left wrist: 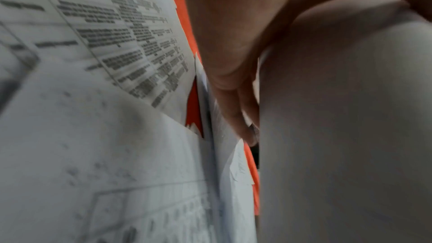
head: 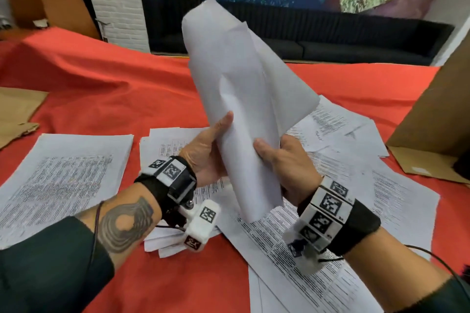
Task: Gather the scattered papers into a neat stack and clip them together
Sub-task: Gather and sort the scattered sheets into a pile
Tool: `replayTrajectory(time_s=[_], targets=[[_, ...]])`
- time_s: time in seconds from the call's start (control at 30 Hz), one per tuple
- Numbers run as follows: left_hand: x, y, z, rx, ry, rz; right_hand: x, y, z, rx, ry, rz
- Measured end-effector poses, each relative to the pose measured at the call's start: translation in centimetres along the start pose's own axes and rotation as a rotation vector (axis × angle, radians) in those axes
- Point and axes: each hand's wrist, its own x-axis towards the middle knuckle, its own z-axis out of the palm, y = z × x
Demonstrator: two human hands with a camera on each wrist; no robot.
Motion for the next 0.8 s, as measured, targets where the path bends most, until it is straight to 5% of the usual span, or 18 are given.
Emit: replayTrajectory(time_s=[0.2,0.37,0.47,0.63,0.7,0.8], targets=[[0.6,1.9,1.8,-0.059,0.016,0.146,0.2,1.8,-0.5,-0.399,-0.094,-0.046],[1.7,3.8,0.7,0.001,0.139,0.224,-0.5,1.9,-1.4,-0.322,-0.326,0.047],[1.9,4.7,-0.1,0.034,0.216,0.312,-0.1,1.9,-2.8,-0.357,-0.314,0.092],[0.5,5.5,-1.0,0.240,0.065,0.300,2.0,-1.4,-6.6,0.046,-0.170,-0.047],[0.3,5.4,-1.1,0.262,-0.036,0.240,2.5,-3.8,-7.6,0.302,-0.213,-0.064],[0.6,4.0,-0.5,0.288,-0.092,0.101,2.6,-6.1,-6.6,0.348,-0.315,-0.117]])
